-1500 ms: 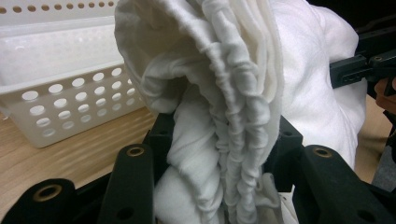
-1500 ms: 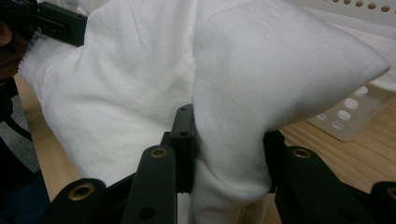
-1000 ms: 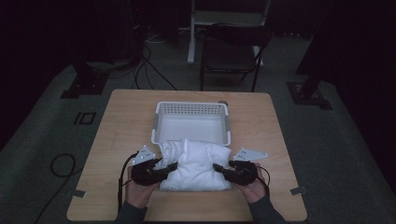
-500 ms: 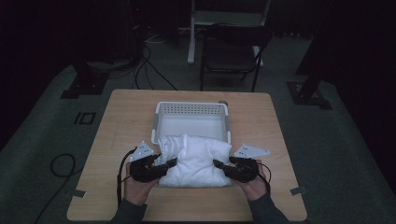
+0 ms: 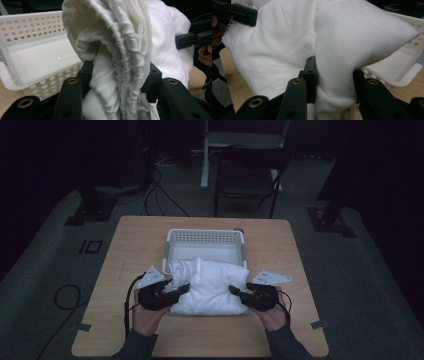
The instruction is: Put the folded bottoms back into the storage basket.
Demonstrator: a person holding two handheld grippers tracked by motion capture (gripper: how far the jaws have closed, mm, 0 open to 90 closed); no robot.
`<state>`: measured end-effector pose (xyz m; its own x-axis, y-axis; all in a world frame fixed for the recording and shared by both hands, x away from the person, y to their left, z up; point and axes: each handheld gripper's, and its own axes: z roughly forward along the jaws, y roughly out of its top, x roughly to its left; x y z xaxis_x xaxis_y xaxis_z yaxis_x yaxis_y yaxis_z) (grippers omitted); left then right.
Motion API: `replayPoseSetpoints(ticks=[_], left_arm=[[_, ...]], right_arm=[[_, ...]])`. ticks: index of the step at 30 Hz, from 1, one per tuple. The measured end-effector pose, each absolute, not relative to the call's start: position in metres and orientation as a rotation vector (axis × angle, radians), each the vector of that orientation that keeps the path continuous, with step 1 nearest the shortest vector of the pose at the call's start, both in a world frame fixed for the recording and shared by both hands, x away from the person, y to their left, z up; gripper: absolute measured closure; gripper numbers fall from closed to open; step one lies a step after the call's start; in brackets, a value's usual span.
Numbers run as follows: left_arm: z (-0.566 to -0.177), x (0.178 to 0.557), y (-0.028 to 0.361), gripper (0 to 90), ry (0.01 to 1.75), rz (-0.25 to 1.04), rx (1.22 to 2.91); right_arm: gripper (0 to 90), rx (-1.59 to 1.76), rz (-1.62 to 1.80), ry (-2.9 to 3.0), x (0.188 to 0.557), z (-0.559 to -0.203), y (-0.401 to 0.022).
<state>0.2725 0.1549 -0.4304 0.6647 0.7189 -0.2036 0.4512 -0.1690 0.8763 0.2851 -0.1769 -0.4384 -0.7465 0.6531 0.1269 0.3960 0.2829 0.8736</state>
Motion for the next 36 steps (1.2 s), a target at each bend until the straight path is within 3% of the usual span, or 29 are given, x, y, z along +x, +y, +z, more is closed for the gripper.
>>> replayPoseSetpoints(ticks=[36], left_arm=[[-0.416, 0.295, 0.158, 55.8, 0.931, 0.333, 1.775]], right_arm=[[68.9, 0.973, 1.467, 2.239, 0.306, -0.421, -0.172]])
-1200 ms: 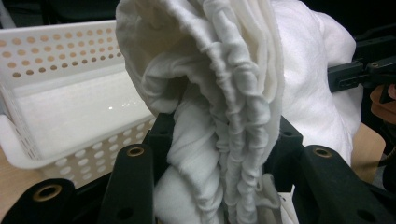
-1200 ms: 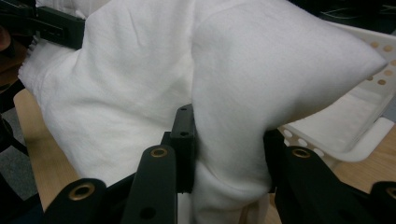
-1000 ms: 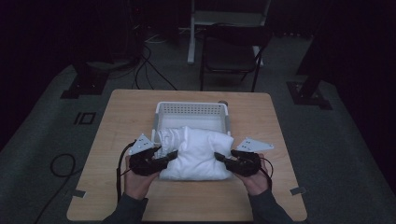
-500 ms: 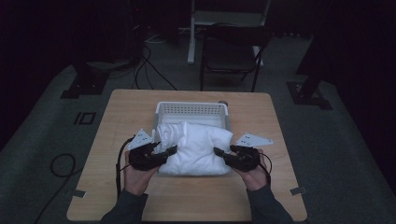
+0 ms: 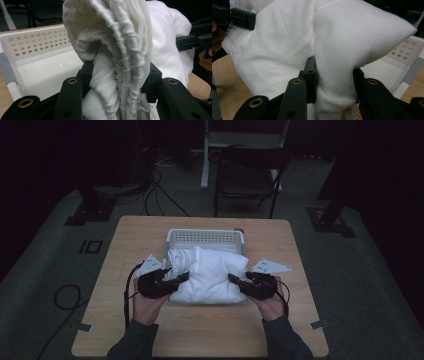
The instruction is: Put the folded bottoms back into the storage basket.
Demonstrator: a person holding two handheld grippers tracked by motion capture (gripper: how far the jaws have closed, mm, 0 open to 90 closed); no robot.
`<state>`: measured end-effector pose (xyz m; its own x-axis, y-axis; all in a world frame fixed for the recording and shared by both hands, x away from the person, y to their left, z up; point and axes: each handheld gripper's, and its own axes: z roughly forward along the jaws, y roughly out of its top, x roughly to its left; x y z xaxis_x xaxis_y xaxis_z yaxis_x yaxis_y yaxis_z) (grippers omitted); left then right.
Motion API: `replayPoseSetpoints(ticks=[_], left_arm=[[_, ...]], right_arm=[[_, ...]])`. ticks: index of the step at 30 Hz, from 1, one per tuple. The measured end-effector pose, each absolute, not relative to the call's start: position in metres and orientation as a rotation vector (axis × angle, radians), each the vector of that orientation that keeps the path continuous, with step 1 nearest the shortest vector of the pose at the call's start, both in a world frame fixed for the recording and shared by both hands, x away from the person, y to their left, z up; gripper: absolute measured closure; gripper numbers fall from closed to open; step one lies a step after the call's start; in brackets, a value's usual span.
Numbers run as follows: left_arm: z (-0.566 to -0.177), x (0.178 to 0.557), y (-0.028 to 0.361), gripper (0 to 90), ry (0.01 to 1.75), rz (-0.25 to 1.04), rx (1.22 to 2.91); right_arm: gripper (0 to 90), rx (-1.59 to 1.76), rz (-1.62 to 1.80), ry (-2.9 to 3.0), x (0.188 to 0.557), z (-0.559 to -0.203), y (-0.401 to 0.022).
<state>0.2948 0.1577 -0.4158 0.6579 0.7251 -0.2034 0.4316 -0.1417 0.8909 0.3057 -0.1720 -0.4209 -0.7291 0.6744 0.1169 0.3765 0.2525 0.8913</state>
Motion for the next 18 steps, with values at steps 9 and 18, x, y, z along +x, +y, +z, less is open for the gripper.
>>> replayPoseSetpoints(ticks=[9, 18], left_arm=[[-0.4141, 0.3005, 0.1600, 55.9, 0.932, 0.337, 1.771], [-0.4108, 0.3053, 0.1615, 55.9, 0.927, 0.342, 1.771]], right_arm=[[68.9, 0.976, 1.470, 2.233, 0.3112, -0.4187, -0.1695], [68.9, 0.973, 1.468, 2.229, 0.3154, -0.4166, -0.1678]])
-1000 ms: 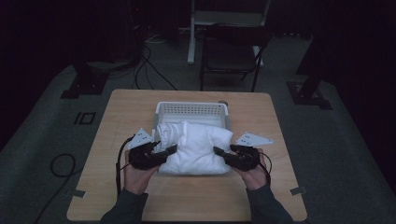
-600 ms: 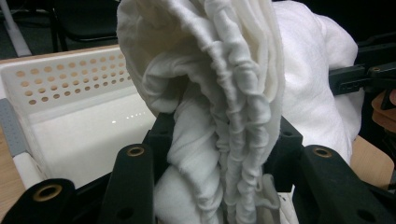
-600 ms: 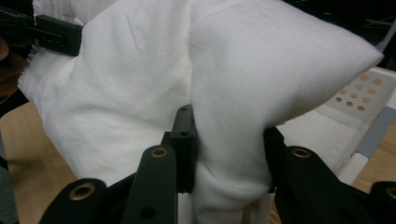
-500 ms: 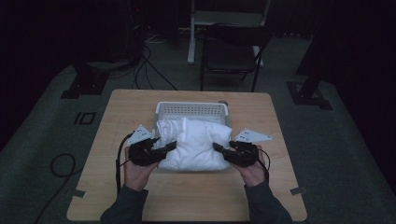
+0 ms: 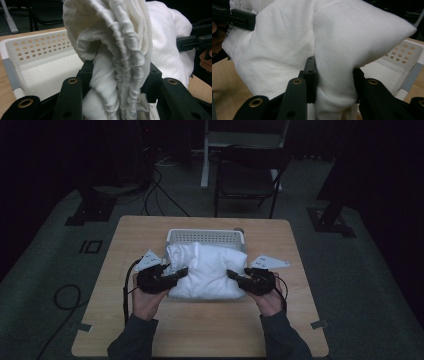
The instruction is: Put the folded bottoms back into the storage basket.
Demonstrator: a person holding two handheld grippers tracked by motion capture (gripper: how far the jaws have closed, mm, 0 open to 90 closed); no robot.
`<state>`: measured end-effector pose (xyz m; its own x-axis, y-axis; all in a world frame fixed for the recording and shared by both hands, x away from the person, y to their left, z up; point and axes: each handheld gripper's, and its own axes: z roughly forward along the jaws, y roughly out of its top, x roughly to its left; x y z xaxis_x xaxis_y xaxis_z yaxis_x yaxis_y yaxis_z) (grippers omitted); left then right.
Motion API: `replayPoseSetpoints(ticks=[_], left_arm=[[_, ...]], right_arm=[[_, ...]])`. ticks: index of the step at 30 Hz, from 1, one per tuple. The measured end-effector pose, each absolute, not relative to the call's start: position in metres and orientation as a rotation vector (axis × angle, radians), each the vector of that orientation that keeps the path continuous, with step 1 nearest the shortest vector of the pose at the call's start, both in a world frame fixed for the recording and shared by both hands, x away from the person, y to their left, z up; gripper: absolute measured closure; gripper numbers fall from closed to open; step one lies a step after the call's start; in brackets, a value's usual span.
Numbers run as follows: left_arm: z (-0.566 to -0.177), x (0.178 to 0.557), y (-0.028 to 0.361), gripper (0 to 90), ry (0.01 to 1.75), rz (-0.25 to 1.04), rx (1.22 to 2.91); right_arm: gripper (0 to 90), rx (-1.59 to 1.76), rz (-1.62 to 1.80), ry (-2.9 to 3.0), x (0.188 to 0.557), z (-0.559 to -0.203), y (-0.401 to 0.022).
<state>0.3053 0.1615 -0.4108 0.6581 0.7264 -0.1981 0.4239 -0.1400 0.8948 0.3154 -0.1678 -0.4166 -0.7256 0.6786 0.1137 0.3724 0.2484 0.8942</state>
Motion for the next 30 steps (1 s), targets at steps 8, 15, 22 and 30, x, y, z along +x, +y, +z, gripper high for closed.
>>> replayPoseSetpoints(ticks=[8, 15, 22, 30], left_arm=[[-0.406, 0.310, 0.163, 55.9, 0.926, 0.348, 1.760], [-0.400, 0.313, 0.164, 55.9, 0.922, 0.361, 1.748], [-0.397, 0.318, 0.163, 55.9, 0.922, 0.364, 1.741], [-0.395, 0.324, 0.164, 55.9, 0.926, 0.367, 1.738]], right_arm=[[68.9, 0.965, 1.470, 2.221, 0.321, -0.411, -0.166], [69.0, 0.957, 1.480, 2.205, 0.326, -0.405, -0.165], [69.0, 0.962, 1.488, 2.195, 0.332, -0.401, -0.166], [69.0, 0.970, 1.489, 2.189, 0.338, -0.398, -0.165]])
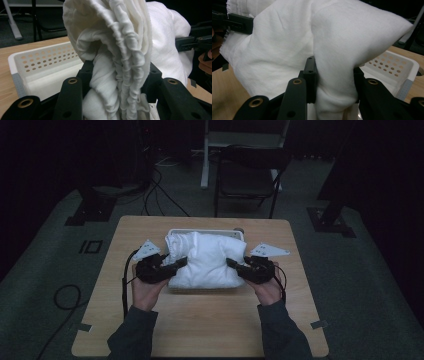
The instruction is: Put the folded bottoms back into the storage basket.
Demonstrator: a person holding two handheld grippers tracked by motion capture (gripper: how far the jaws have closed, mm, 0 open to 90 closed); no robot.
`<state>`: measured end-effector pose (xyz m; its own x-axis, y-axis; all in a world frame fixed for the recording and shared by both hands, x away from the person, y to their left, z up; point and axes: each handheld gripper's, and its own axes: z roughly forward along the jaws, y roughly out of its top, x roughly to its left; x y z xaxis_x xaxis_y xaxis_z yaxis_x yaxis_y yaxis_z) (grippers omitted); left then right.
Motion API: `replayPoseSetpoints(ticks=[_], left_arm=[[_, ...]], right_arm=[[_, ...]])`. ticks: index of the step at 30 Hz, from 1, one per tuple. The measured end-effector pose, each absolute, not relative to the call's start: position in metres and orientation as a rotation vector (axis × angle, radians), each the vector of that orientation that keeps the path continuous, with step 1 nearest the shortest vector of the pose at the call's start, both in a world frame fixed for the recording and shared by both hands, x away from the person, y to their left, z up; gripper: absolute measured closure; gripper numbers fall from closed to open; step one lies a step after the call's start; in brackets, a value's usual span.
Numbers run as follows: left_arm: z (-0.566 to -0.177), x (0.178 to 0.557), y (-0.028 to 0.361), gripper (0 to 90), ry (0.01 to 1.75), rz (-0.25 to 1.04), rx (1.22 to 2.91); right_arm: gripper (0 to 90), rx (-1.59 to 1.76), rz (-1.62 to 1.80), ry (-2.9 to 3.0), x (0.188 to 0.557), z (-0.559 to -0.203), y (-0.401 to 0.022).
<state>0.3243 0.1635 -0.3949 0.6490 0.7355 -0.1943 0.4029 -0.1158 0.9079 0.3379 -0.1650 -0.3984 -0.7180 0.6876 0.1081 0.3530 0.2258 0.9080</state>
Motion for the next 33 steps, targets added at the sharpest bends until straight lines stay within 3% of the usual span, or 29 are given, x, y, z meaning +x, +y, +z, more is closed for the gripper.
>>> replayPoseSetpoints(ticks=[33], left_arm=[[-0.393, 0.351, 0.158, 56.0, 0.947, 0.385, 1.725]], right_arm=[[69.2, 1.023, 1.468, 2.157, 0.366, -0.397, -0.164]])
